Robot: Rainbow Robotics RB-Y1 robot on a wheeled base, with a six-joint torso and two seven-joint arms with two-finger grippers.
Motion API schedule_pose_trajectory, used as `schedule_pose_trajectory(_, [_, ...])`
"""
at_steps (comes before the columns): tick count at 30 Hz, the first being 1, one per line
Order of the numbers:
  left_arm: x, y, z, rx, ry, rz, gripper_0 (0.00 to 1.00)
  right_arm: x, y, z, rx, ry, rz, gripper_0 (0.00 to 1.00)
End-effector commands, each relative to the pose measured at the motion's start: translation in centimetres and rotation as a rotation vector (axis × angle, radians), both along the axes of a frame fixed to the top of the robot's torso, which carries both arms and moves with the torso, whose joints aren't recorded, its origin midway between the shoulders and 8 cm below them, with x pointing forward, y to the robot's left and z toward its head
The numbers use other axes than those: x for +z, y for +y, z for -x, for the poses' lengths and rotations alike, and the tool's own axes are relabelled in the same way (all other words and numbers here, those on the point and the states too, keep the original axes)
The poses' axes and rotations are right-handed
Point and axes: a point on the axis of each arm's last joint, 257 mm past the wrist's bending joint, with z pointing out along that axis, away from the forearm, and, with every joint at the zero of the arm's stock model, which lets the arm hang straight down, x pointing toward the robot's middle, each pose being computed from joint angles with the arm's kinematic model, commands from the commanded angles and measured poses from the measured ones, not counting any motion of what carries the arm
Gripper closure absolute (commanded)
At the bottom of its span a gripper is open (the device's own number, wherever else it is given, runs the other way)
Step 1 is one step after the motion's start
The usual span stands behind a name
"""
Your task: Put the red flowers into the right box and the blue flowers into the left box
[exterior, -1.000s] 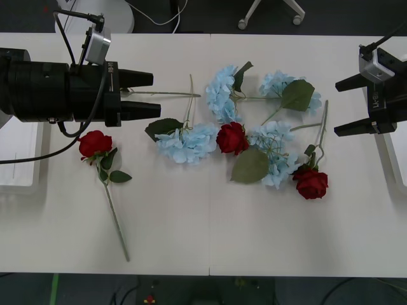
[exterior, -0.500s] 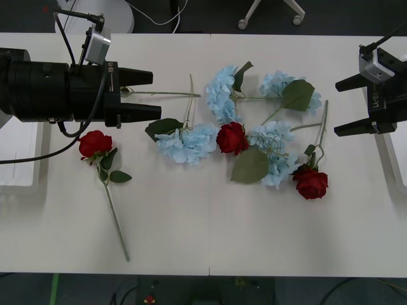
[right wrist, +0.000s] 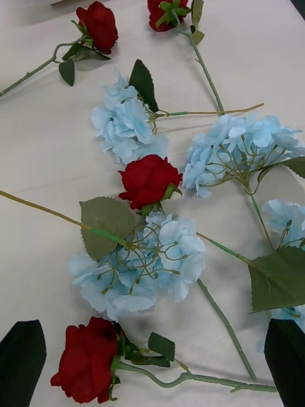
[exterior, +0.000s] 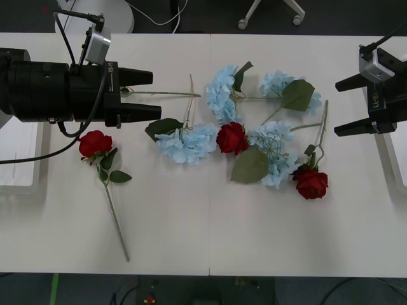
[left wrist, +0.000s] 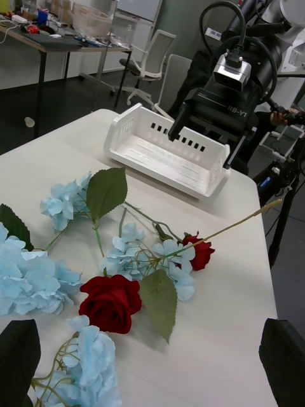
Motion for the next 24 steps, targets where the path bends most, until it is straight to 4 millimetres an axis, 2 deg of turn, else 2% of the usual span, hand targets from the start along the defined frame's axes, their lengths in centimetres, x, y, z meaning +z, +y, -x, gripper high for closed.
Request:
schedule_pose_trajectory(1, [1.8,0.0,0.2,-0.017,-0.063,-0.029,0.0,1.7,1.1,-0.2,0.015,-0.03,-0.012,0.0])
schedule_pose_trajectory(8, [1.8,0.0,0.2,-0.017,-0.063,-0.029,0.0,1.7,1.1,-0.2,0.015,-0.03,-0.012,0.0])
schedule_pose_trajectory(9, [1.8,0.0,0.2,-0.017,-0.063,-0.029,0.0,-0.6,-0.6,0.5,-0.007,0.02,0.029,0.0])
schedule_pose_trajectory(11, [1.8,0.0,0.2,-0.017,-0.063,-0.029,0.0,-1.0,-0.9,0.6,-0.012,0.026,0.041,0.0])
schedule_pose_trajectory(13, [1.8,0.0,0.2,-0.017,-0.063,-0.029,0.0,-0.5,-1.8,0.5,-0.023,0.009,0.071,0.0])
schedule_pose_trajectory(16, [1.8,0.0,0.2,-0.017,-0.063,-0.029,0.0,0.4,-1.5,0.4,-0.013,-0.029,0.087,0.0])
schedule_pose_trajectory(17, [-2.3,-0.2,1.3,-0.017,0.035,-0.014,0.0,0.7,-1.4,0.4,-0.012,-0.037,0.084,0.0])
schedule_pose_trajectory(22, [-2.1,-0.5,2.0,-0.023,0.082,0.053,0.0,1.7,-1.0,0.4,-0.022,-0.034,0.055,0.0])
schedule_pose_trajectory(24, [-1.3,0.2,1.5,-0.01,0.069,0.045,0.0,1.6,-0.3,0.7,-0.113,0.08,-0.024,0.0])
